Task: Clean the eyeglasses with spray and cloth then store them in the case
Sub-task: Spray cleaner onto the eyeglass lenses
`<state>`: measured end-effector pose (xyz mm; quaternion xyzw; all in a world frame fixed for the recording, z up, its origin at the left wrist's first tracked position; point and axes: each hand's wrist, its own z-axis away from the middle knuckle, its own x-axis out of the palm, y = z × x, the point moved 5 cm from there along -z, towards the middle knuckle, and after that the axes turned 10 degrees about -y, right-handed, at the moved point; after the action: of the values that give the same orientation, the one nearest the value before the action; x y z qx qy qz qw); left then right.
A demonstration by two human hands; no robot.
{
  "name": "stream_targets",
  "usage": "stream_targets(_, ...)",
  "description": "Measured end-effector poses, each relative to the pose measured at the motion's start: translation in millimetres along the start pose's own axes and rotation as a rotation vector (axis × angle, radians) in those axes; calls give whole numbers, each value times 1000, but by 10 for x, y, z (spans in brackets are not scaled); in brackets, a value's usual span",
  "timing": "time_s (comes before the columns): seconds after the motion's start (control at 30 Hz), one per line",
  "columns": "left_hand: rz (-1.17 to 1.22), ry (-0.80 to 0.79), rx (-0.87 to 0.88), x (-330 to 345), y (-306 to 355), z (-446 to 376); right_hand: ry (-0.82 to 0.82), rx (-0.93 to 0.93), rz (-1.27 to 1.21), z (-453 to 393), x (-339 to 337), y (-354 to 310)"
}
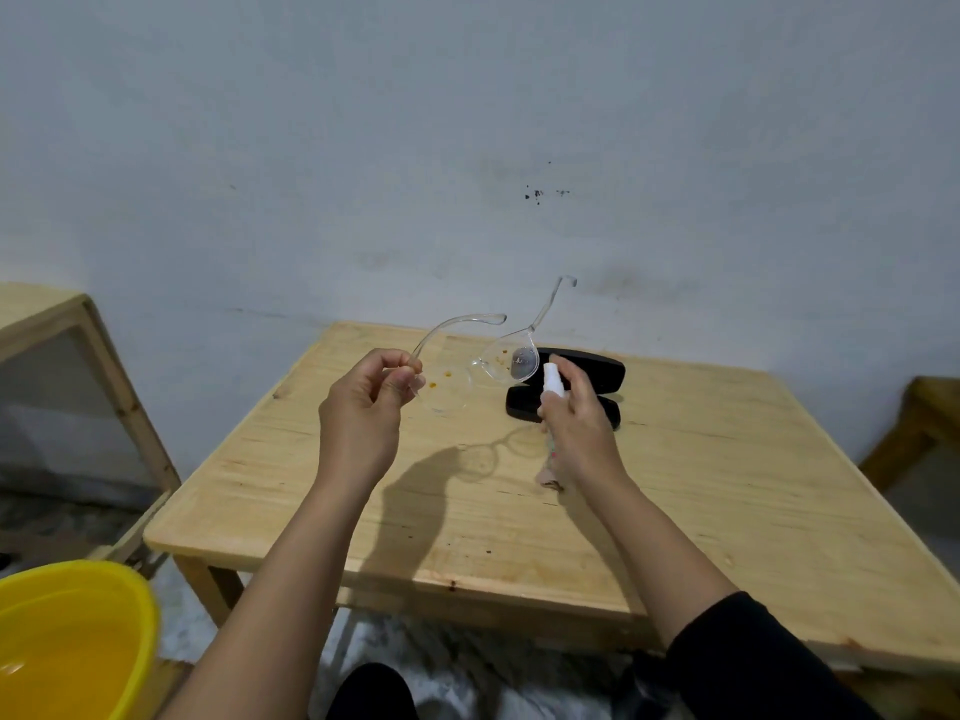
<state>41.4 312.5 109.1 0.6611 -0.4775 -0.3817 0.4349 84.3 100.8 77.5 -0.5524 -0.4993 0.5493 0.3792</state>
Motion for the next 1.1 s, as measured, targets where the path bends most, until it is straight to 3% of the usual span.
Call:
stream_targets(0.3, 48, -155, 43, 755, 132, -6, 373, -166, 182, 420, -1096, -222)
stream_targets(0.6, 42, -337, 35, 1715, 242, 177, 676, -124, 462, 1217, -2261, -164)
stream_targets(0.8, 83, -441, 56, 2229, 335, 322, 718, 17, 630, 1663, -2726, 159)
stream_targets(1.1, 52, -504, 26, 2550, 287, 426, 679, 143, 575, 1831, -2866, 630)
